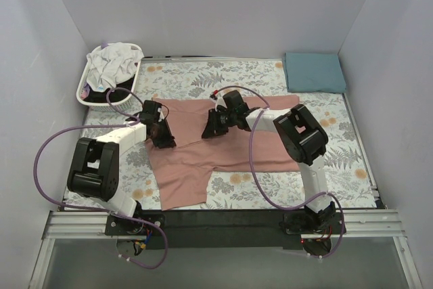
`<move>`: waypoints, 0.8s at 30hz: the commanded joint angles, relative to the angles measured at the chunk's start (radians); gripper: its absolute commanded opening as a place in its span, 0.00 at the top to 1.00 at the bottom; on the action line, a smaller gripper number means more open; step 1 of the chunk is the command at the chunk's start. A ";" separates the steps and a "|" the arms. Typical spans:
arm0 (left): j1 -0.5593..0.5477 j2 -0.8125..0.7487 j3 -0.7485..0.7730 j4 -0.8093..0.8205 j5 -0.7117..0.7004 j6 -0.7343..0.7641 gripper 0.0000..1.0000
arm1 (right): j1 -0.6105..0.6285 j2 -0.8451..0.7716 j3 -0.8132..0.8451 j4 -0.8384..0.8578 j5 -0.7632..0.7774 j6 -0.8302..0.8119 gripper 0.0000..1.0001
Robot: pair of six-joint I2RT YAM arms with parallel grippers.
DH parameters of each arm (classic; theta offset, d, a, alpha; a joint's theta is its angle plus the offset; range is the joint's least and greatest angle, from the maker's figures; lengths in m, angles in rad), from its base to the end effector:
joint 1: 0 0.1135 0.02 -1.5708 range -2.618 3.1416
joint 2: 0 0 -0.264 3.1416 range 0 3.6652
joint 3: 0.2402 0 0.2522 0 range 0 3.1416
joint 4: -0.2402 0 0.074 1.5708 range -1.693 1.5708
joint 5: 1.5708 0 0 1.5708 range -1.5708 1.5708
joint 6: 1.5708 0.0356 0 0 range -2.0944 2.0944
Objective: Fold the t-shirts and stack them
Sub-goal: Fold the tshirt
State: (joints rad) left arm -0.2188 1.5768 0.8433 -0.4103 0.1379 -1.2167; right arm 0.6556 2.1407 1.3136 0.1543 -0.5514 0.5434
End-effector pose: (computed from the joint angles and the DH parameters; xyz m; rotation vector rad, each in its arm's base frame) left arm 0.2810 -0.0675 0.1586 -1.3296 2.5294 -0.5561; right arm 0.3485 0.2916 0.1311 -0.4640 2.3925 1.2205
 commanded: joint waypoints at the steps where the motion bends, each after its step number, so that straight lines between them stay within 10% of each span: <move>1: 0.019 -0.066 0.000 -0.038 -0.026 0.002 0.85 | -0.040 -0.076 -0.053 -0.029 -0.013 -0.059 0.78; 11: 0.102 0.058 0.247 0.044 -0.047 -0.063 0.75 | -0.333 -0.311 -0.086 -0.148 0.129 -0.221 0.64; 24: 0.190 0.446 0.524 0.077 -0.078 -0.021 0.76 | -0.703 -0.176 -0.099 -0.144 0.159 -0.229 0.62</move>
State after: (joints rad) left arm -0.0467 2.0094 1.3396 -0.3115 0.1062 -1.2659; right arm -0.0200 1.9152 1.2282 0.0265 -0.4004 0.3355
